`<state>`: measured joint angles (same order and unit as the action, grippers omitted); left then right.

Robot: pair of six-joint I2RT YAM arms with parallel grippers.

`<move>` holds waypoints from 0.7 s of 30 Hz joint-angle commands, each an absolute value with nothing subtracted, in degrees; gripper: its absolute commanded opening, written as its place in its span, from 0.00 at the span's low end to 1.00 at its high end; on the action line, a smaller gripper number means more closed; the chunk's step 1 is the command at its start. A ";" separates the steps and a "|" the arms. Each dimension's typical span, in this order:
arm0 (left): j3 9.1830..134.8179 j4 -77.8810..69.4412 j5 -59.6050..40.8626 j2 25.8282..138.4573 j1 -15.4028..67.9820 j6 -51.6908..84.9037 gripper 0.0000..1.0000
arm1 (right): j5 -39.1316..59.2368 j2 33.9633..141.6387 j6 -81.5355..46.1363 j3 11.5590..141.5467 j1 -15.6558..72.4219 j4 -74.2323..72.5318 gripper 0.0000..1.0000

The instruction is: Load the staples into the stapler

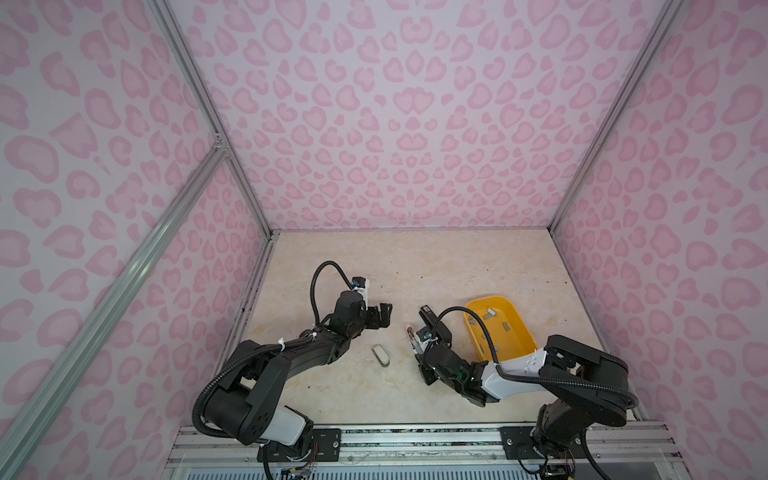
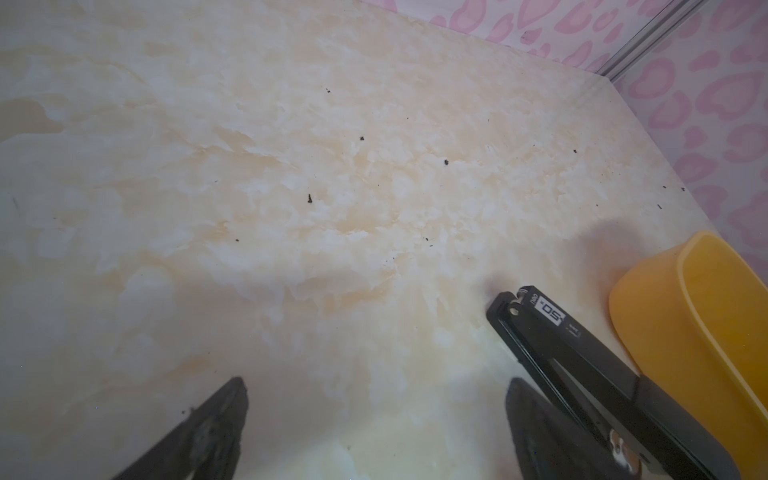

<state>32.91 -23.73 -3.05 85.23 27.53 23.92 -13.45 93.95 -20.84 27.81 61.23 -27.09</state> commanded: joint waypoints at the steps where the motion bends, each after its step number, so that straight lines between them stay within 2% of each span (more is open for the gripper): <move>1: 34.38 -24.08 -4.53 87.32 27.45 23.79 0.98 | -12.55 93.70 -21.18 27.16 61.29 -24.12 0.20; 11: 36.97 -24.60 -11.06 93.03 28.66 20.05 0.88 | -11.16 94.90 -21.12 27.67 61.30 -25.49 0.19; 21: 35.91 -25.28 -9.85 91.77 32.77 16.50 0.83 | -11.34 95.70 -21.80 28.22 61.31 -26.00 0.18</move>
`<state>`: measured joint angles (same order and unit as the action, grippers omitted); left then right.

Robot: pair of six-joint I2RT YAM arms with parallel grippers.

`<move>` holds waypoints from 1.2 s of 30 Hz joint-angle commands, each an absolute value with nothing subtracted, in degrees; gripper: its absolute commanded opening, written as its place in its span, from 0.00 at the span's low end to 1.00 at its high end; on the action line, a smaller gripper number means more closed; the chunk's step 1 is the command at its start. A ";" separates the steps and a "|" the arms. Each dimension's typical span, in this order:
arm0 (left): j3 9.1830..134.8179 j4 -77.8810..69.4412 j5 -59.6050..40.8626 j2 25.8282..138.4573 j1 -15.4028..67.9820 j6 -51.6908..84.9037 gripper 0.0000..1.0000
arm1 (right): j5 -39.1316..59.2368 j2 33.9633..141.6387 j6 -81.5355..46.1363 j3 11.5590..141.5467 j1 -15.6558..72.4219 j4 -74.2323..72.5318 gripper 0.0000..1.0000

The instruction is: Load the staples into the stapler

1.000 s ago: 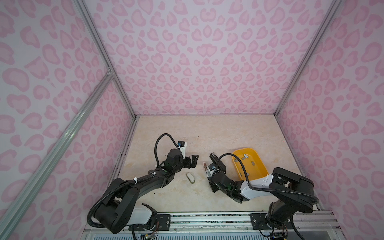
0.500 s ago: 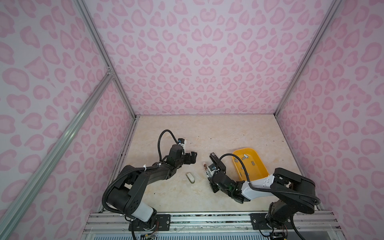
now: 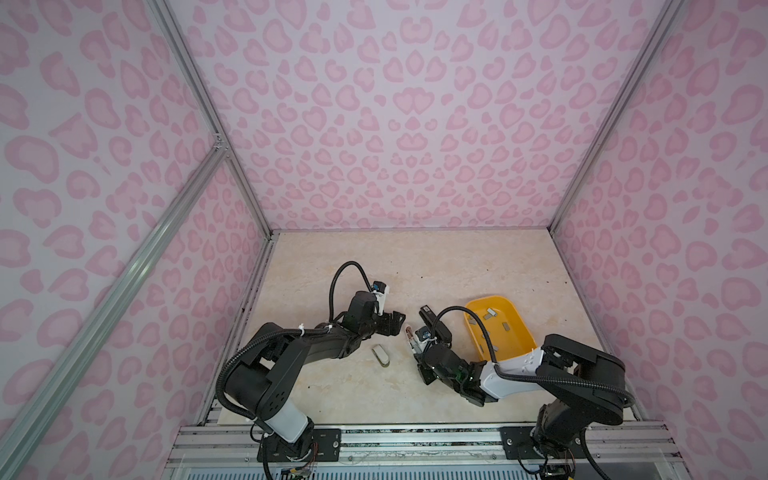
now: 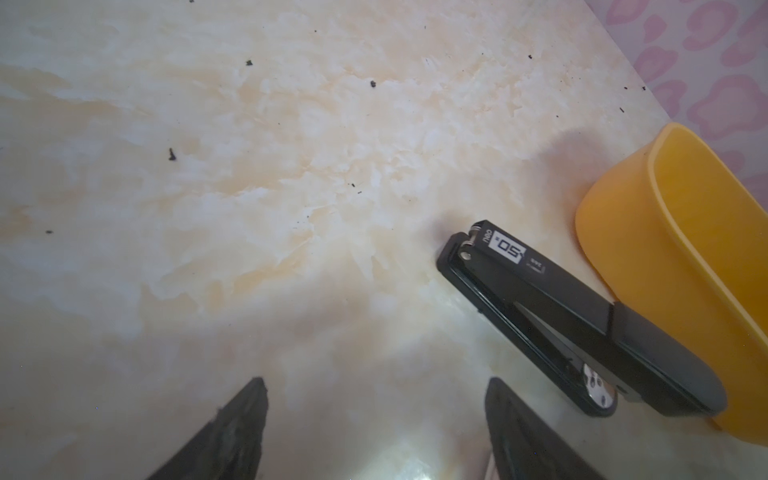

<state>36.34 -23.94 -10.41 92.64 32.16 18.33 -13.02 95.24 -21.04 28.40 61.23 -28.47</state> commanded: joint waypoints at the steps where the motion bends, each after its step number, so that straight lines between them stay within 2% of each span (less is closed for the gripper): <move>1: 35.63 -25.46 -9.84 91.45 33.01 16.27 0.83 | -11.34 95.60 -21.84 28.21 61.26 -26.02 0.18; 13: 31.57 -28.05 -9.37 86.33 38.45 13.80 0.77 | -12.02 95.26 -22.88 28.56 61.08 -26.53 0.18; 18: 30.66 -28.33 -8.66 85.74 40.58 13.24 0.74 | -12.14 94.37 -22.94 27.67 60.94 -27.50 0.24; 24: 28.62 -30.14 -7.75 84.78 42.65 12.89 0.72 | -12.30 92.79 -22.66 27.38 60.86 -27.25 0.26; 32: 28.48 -30.33 -6.75 84.77 43.95 12.23 0.70 | -13.18 86.46 -22.60 26.32 60.83 -24.42 0.36; 36: 28.75 -30.24 -6.18 84.97 44.12 11.81 0.70 | -14.14 81.91 -22.59 24.67 60.83 -23.04 0.45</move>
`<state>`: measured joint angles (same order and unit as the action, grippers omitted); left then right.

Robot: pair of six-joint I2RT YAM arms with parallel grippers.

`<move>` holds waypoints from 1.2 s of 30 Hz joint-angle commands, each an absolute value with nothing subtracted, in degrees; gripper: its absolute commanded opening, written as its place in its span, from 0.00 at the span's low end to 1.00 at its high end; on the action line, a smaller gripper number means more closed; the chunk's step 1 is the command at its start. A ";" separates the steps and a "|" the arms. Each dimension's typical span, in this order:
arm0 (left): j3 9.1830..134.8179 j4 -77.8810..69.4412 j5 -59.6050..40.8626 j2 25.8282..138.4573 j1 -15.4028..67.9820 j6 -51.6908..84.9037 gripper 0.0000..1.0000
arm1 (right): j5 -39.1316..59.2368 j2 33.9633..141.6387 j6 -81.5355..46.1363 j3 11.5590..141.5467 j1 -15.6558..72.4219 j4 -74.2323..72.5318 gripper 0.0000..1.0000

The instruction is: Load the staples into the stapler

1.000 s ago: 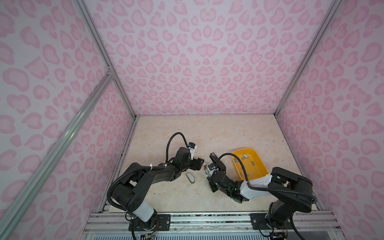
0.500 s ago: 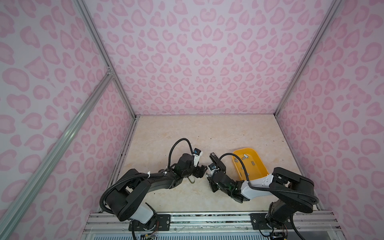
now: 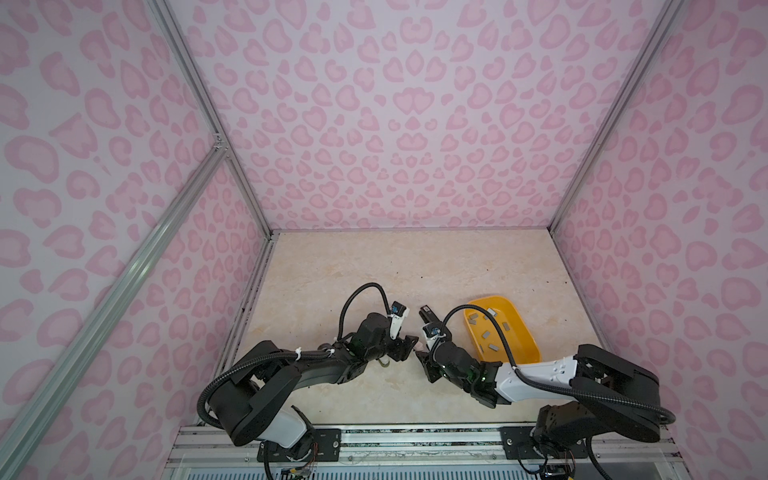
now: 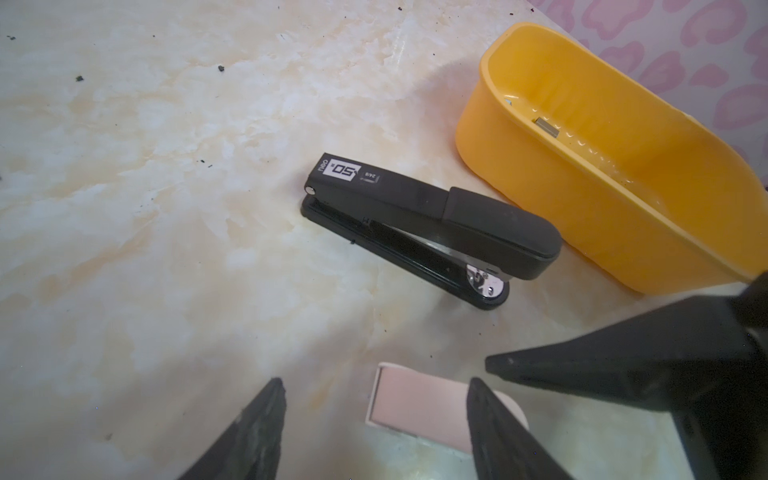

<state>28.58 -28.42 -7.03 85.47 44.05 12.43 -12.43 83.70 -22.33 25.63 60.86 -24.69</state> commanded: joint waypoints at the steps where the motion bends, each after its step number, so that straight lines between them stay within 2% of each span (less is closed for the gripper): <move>1: 28.82 -30.25 -6.20 84.97 44.12 11.78 0.69 | -14.30 80.92 -22.67 24.46 60.83 -22.60 0.45; 2: 28.66 -30.34 -6.26 85.00 44.14 11.79 0.69 | -14.48 79.81 -22.70 24.18 60.90 -21.97 0.45; 9: 28.46 -30.25 -6.25 85.10 44.34 11.56 0.67 | -14.44 72.38 -21.98 24.55 60.71 -19.43 0.27; 13: 27.74 -30.76 -6.09 84.49 44.48 11.47 0.65 | -13.46 72.86 -22.05 26.79 59.81 -18.71 0.26; 22: 27.47 -30.44 -6.24 83.91 44.74 10.99 0.64 | -12.84 80.96 -23.05 31.22 58.80 -18.11 0.24; 36: 27.37 -30.90 -6.81 84.06 45.12 10.63 0.61 | -12.05 84.38 -24.96 29.47 58.76 -20.08 0.23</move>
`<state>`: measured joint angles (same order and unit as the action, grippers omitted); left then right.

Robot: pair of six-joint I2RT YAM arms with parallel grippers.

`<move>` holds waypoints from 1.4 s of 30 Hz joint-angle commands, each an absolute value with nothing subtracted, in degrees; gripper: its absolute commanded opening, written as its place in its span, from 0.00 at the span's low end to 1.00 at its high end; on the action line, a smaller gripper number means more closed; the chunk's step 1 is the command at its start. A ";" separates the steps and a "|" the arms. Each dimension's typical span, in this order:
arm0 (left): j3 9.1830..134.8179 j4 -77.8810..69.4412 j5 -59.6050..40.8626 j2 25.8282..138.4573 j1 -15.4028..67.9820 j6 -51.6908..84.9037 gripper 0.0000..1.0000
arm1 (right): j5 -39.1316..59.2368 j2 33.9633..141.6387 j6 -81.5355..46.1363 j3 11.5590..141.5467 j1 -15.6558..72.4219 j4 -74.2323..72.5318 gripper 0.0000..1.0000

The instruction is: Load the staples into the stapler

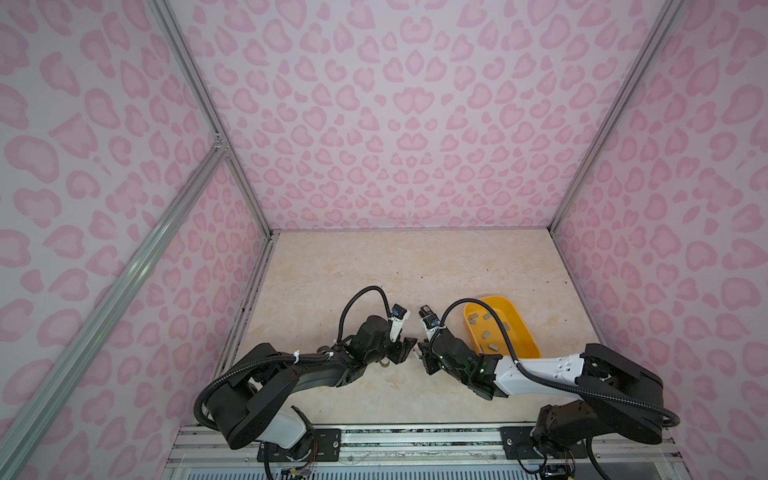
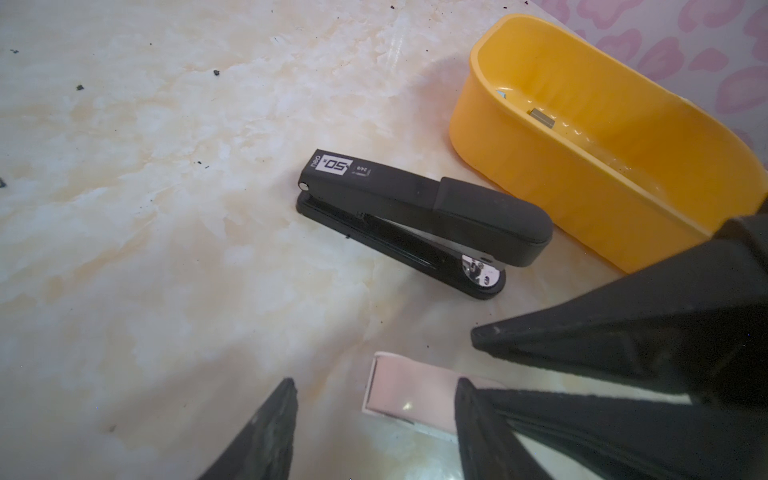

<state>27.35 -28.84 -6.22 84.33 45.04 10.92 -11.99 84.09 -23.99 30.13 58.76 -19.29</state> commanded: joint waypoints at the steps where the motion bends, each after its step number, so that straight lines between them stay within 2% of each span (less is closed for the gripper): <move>1: 27.34 -30.86 -6.79 84.11 45.14 10.64 0.61 | -12.00 84.46 -25.20 29.25 58.72 -20.13 0.23; 42: 27.73 -31.37 -6.31 86.28 46.28 9.95 0.56 | -12.20 88.10 -28.78 25.05 58.80 -23.35 0.20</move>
